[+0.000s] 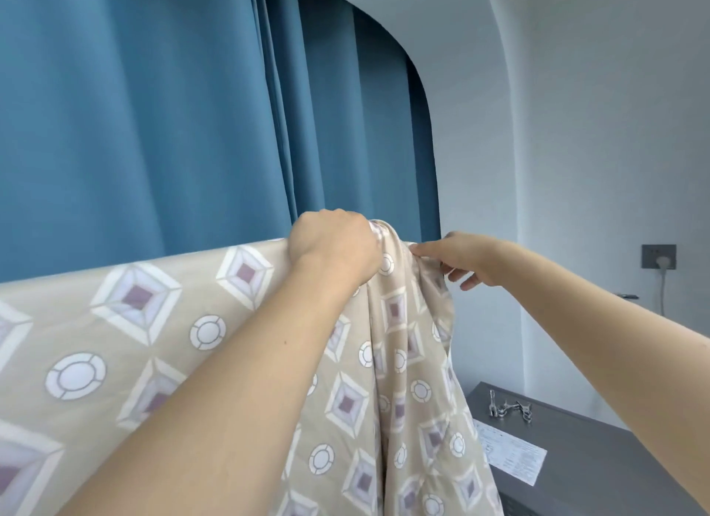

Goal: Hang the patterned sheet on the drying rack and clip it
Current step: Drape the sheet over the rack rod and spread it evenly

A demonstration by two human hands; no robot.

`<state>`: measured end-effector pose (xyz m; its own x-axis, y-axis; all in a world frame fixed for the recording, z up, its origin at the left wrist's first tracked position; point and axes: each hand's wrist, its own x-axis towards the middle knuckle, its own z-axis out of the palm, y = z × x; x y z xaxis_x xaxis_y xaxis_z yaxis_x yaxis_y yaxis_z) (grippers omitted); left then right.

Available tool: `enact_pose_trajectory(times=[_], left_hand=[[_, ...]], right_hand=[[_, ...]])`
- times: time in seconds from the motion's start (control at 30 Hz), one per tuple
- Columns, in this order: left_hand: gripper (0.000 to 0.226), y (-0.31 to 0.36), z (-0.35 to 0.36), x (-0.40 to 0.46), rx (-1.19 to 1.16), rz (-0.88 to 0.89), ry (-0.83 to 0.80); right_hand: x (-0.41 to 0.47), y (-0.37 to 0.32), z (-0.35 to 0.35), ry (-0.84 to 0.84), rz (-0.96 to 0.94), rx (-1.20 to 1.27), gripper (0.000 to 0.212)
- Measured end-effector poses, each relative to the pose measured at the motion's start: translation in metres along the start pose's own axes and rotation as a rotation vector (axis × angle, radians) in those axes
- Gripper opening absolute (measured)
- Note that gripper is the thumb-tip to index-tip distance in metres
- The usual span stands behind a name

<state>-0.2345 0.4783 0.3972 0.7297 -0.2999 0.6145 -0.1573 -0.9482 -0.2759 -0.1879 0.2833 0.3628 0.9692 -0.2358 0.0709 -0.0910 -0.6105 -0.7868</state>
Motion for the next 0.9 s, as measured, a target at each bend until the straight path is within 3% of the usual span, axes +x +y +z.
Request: enact_pose_trajectory(times=[0.07, 0.2, 0.3, 0.37, 0.47, 0.5, 0.63, 0.73, 0.77, 0.83, 0.9], left_hand=[[0.026, -0.006, 0.003, -0.003, 0.006, -0.026, 0.050], [0.030, -0.014, 0.008, -0.008, 0.011, -0.038, 0.131], [0.032, -0.011, 0.013, -0.008, 0.026, -0.054, 0.175], [0.033, -0.009, 0.015, -0.006, 0.035, -0.063, 0.187], [0.034, -0.007, 0.018, -0.004, 0.043, -0.071, 0.204], [0.035, -0.007, 0.019, -0.004, 0.046, -0.073, 0.211], [0.035, -0.007, 0.025, -0.003, 0.075, -0.085, 0.261], [0.038, -0.008, 0.027, -0.004, 0.089, -0.107, 0.282], [0.039, -0.007, 0.028, -0.005, 0.089, -0.113, 0.285], [0.039, -0.007, 0.028, -0.005, 0.093, -0.117, 0.288], [0.040, -0.006, 0.027, -0.005, 0.104, -0.111, 0.290]], right_hand=[[0.005, 0.005, 0.000, -0.028, 0.021, -0.028, 0.033], [0.011, 0.015, 0.002, -0.136, -0.007, 0.196, 0.019], [0.007, 0.010, 0.004, -0.122, -0.060, 0.354, 0.016], [0.001, 0.002, -0.003, -0.134, -0.066, 0.601, 0.026], [-0.002, -0.010, -0.022, -0.204, -0.053, 0.780, 0.052], [0.003, -0.013, -0.028, -0.139, -0.042, 0.851, 0.048], [0.033, -0.011, -0.053, 0.497, -0.076, 1.051, 0.019], [0.048, 0.006, -0.066, 0.742, -0.148, 0.880, 0.026], [0.051, 0.019, -0.064, 0.761, -0.086, 0.678, 0.021], [0.057, 0.044, -0.057, 0.610, 0.089, 0.135, 0.011], [0.047, 0.056, -0.039, 0.274, 0.169, -0.145, 0.015]])
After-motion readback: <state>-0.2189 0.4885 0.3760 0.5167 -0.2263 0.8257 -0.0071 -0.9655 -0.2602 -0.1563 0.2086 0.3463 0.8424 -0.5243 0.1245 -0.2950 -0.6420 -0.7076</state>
